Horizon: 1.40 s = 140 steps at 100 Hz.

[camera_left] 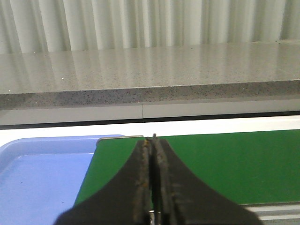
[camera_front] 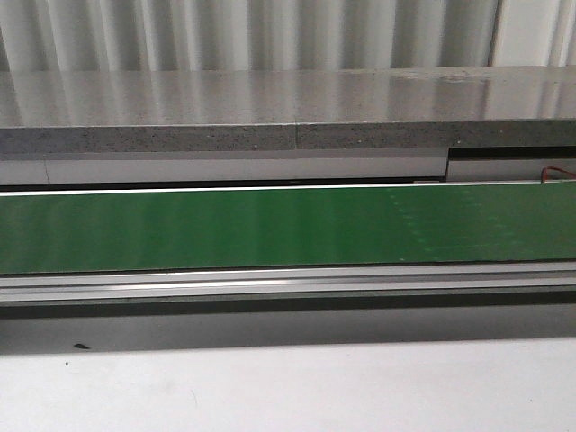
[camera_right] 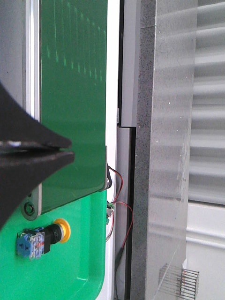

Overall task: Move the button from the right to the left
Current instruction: 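Move the right gripper over the yellow-capped button in the green tray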

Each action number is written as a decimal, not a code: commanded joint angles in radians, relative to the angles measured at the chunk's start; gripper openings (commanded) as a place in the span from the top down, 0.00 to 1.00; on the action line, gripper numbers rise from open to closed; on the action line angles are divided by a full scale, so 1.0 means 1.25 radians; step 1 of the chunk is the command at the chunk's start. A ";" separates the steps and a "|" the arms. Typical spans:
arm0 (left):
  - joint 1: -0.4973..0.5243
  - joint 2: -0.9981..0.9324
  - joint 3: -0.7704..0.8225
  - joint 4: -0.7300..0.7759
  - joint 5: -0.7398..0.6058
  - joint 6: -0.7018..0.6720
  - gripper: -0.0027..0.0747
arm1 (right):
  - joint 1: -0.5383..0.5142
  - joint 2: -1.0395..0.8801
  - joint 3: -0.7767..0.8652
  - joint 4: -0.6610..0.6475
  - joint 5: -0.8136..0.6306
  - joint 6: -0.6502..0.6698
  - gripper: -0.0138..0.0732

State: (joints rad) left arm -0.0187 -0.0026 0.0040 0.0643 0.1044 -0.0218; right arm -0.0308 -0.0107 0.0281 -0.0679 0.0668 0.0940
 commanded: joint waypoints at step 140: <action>0.001 -0.027 0.030 -0.008 -0.061 -0.006 0.99 | -0.001 0.695 -0.675 -0.009 0.725 -0.003 0.91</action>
State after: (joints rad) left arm -0.0187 -0.0026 0.0040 0.0643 0.1044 -0.0218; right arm -0.0308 0.7971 -0.7521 -0.0679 0.9720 0.0940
